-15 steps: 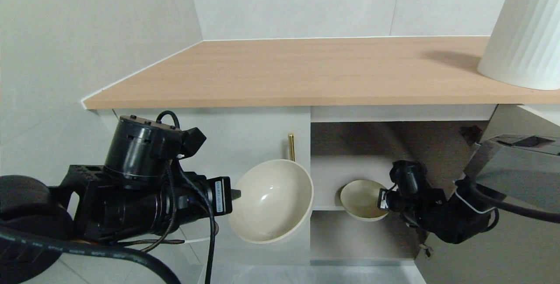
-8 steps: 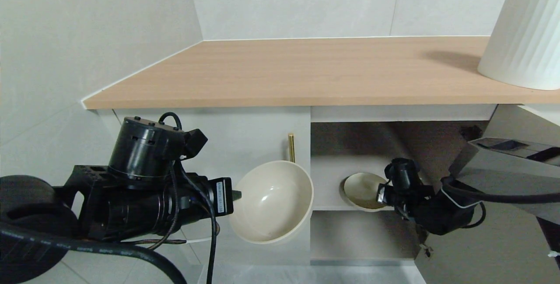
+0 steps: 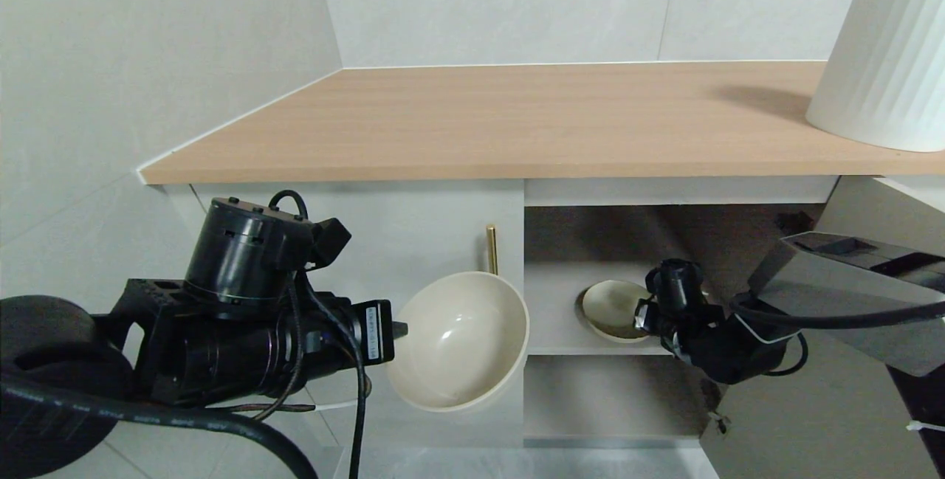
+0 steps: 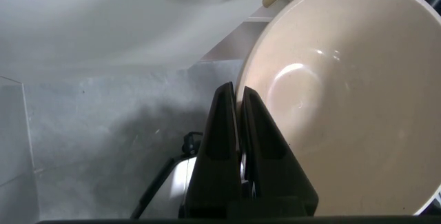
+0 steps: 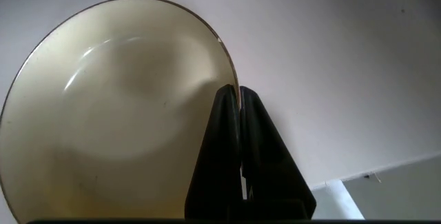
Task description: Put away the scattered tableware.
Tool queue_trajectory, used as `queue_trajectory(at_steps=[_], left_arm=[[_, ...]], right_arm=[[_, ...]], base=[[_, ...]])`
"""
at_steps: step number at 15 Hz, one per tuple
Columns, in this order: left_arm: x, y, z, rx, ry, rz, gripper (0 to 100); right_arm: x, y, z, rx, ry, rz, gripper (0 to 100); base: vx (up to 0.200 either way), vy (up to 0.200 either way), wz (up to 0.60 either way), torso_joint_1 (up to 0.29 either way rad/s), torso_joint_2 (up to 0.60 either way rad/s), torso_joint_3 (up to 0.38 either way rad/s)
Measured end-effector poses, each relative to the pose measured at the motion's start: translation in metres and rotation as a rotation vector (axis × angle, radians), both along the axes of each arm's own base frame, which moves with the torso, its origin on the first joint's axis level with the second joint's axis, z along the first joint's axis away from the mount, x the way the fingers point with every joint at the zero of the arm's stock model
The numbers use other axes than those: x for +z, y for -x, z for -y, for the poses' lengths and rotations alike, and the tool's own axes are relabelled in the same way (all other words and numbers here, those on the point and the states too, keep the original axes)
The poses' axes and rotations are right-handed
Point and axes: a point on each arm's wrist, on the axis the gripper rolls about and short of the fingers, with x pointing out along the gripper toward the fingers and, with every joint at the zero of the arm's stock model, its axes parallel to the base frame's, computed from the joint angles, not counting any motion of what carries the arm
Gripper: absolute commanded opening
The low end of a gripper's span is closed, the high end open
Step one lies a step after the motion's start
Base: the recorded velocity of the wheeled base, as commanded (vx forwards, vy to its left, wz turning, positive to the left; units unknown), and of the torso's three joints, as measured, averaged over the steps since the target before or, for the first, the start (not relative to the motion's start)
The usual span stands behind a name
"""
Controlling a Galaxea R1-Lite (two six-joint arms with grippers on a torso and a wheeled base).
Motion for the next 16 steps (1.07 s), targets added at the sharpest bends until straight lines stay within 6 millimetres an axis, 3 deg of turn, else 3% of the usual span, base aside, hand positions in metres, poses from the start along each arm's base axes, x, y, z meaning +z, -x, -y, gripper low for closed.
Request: queue_trajectory(at_steps=[6, 7, 16], left_arm=[[0.000, 0.000, 0.000, 0.010, -0.006, 0.002, 0], [0.000, 0.000, 0.000, 0.010, -0.006, 0.002, 0], [-0.004, -0.002, 0.002, -0.001, -0.009, -0.012, 0]], right_arm=[[-0.001, -0.009, 0.001, -0.012, 0.000, 0.017, 0], [-0.002, -0.010, 0.001, -0.016, 0.000, 0.019, 100], [0.004, -0.005, 0.002, -0.019, 0.000, 0.020, 100]], base=[[0.000, 0.000, 0.00, 0.000, 0.00, 0.000], [0.000, 0.000, 0.00, 0.000, 0.00, 0.000], [0.000, 0.000, 0.00, 0.000, 0.00, 0.000]])
